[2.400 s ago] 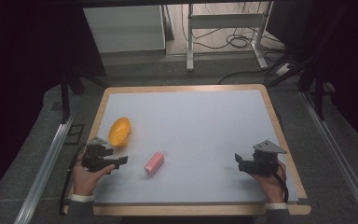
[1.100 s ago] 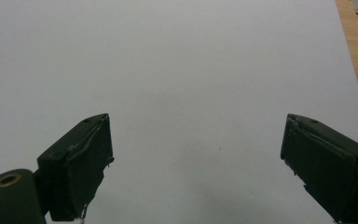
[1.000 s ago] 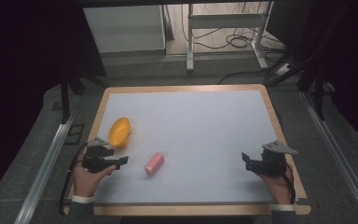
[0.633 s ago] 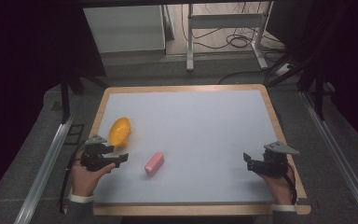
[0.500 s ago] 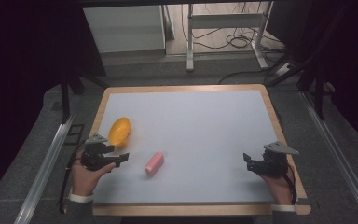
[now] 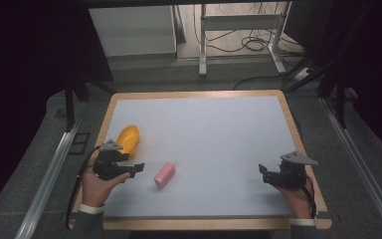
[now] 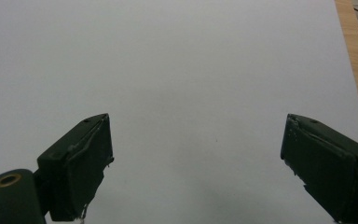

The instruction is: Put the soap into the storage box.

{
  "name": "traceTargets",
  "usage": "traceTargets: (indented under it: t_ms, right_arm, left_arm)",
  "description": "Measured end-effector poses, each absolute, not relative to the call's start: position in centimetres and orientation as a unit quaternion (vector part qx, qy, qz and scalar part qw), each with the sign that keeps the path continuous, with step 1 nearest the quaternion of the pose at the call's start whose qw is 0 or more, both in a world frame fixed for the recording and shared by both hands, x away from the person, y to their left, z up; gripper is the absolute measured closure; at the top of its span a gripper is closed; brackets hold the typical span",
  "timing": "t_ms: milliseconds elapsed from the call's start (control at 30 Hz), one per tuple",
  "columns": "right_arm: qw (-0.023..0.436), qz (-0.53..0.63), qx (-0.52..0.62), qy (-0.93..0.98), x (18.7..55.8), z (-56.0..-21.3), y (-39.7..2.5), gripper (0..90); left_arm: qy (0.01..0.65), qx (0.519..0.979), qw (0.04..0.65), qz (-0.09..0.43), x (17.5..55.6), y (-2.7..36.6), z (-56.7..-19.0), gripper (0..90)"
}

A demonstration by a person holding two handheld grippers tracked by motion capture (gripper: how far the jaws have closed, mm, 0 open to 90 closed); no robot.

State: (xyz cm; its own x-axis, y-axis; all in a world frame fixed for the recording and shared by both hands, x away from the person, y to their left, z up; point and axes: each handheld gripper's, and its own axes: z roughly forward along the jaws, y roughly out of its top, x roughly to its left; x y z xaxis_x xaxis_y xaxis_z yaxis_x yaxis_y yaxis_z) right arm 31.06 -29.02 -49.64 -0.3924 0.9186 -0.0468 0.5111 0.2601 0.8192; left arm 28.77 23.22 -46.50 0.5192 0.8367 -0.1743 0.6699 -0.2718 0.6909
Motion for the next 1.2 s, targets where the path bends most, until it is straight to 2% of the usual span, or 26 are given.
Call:
traceTargets:
  t_ms: [833, 1200]
  right_arm:
    - [0.269, 0.368, 0.483, 0.748, 31.2, -49.9, -28.9, 8.7]
    - [0.271, 0.365, 0.485, 0.747, 31.2, -49.9, -29.0, 8.7]
  left_arm:
    - [0.438, 0.821, 0.356, 0.088, 29.5, 18.6, -46.4, 25.0]
    - [0.417, 0.84, 0.335, 0.093, 29.7, 16.1, -46.2, 25.3]
